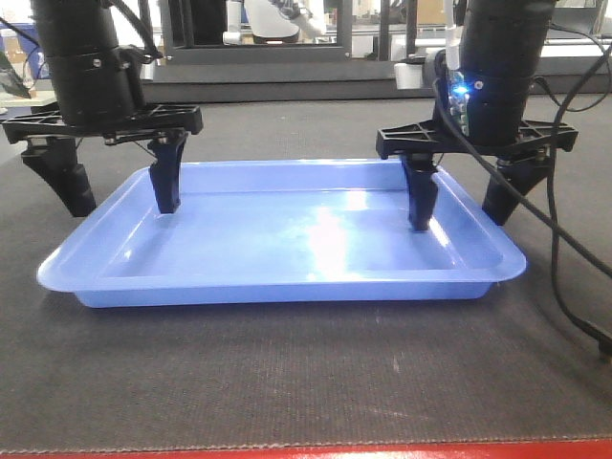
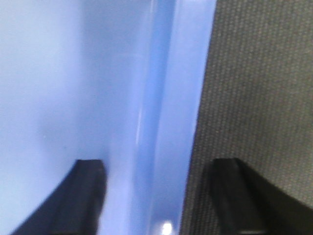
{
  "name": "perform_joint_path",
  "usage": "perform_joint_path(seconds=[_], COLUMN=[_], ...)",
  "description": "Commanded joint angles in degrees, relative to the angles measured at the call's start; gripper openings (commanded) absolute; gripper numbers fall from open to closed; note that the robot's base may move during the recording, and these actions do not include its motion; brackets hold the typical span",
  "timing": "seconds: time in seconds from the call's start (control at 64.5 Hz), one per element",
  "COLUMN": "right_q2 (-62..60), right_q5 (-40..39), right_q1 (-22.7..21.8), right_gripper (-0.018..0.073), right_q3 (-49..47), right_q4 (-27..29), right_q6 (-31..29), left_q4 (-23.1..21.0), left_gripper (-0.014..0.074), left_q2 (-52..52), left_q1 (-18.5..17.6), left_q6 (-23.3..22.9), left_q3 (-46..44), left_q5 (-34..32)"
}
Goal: Grab blue tray and place on right shelf
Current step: 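Close both grippers on the tray's opposite side rims, then lift the tray off the table with both grippers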
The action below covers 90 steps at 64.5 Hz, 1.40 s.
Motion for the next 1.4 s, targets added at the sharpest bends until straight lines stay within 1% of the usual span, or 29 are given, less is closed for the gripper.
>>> perform_joint_path(seconds=[0.0,0.047,0.078,0.217,0.279,0.341,0.372,0.434,0.45,0.465,0.481,0.59,0.652,0.745,0.822,0.977,1.055,1.086,1.179,1.288,1.381], right_q2=[-3.2,-3.2,-3.2,-3.2,-3.2,-3.2,-3.2,-3.2,-3.2,-3.2,-3.2,-3.5,-4.1,-6.1,-8.6,-14.7,-17.9,-19.2,-23.4,-28.4,-32.4], right_q5=[-1.6,-1.7,-1.7,-1.8,-1.8,-1.8,-1.8,-1.9,-1.9,-1.9,-1.9,-1.8,-1.8,-1.7,-1.0,1.0,2.4,2.9,4.8,5.8,6.7], right_q1=[-0.1,-0.1,-0.1,-0.1,-0.1,-0.1,-0.1,-0.1,-0.1,-0.1,-0.1,-0.1,-0.1,-0.1,-0.1,-0.1,-0.1,-0.1,0.1,0.6,1.2], right_gripper=[0.0384,0.0317,0.0290,0.0203,0.0141,0.0078,0.0042,0.0060,0.0057,0.0056,0.0057,0.0057,0.0057,0.0057,0.0057,0.0057,0.0057,0.0057,0.0057,0.0057,0.0057], right_q3=[-1.9,-1.9,-1.9,-1.9,-1.9,-1.9,-1.9,-1.9,-1.9,-1.9,-1.9,-2.0,-2.0,-2.1,-2.1,-2.1,-2.1,-2.0,-1.2,1.0,4.1], right_q4=[0.0,0.0,0.0,0.0,0.0,0.0,0.0,0.0,0.0,0.0,0.0,0.0,0.0,0.0,0.0,0.0,0.0,0.0,0.0,0.0,0.0], right_q6=[-0.8,-0.8,-0.8,-0.8,-0.8,-0.8,-0.8,-0.8,-0.8,-0.8,-0.8,-0.7,-0.7,-0.7,-0.7,-0.5,0.0,0.0,0.0,0.0,0.0], left_q4=[-1.6,-1.9,-1.9,-1.9,-2.3,-2.4,-2.4,-2.4,-2.4,-2.4,-2.4,-2.4,-2.3,-1.8,-1.3,-0.8,0.1,1.2,4.4,4.6,4.2], left_gripper=[0.0452,0.0452,0.0452,0.0450,0.0414,0.0347,0.0295,0.0203,0.0167,0.0154,0.0117,-0.0060,-0.0034,-0.0043,-0.0043,-0.0043,-0.0043,-0.0043,-0.0043,-0.0043,-0.0043], left_q2=[-3.1,-3.1,-3.1,-2.5,-2.2,-1.8,-1.7,-1.5,-1.5,-1.5,-1.5,-1.5,-1.5,-2.3,-3.9,-10.0,-13.2,-14.7,-18.5,-23.3,-27.1], left_q1=[0.9,0.8,0.8,0.8,0.8,0.8,0.8,0.8,0.8,0.8,0.8,0.8,0.8,0.8,0.8,0.8,0.6,0.1,-1.3,-2.7,-4.0], left_q6=[-0.6,-0.6,-0.6,-0.6,-0.6,-0.6,-0.6,-0.6,-0.6,-0.6,-0.6,-0.6,-0.6,-0.3,-0.3,-0.2,-0.1,-0.1,-0.1,-0.1,-0.7], left_q3=[-1.8,-1.5,-1.4,-1.2,-1.2,-0.6,-0.3,-0.2,-0.2,-0.2,-0.2,-0.8,-1.6,-3.3,-4.3,-4.1,-3.6,-3.3,-1.4,2.3,7.4], left_q5=[-0.3,-0.2,-0.2,0.1,0.6,0.9,1.0,1.5,1.5,1.5,1.5,1.9,2.9,5.0,5.3,6.0,7.5,8.3,9.7,10.0,9.6])
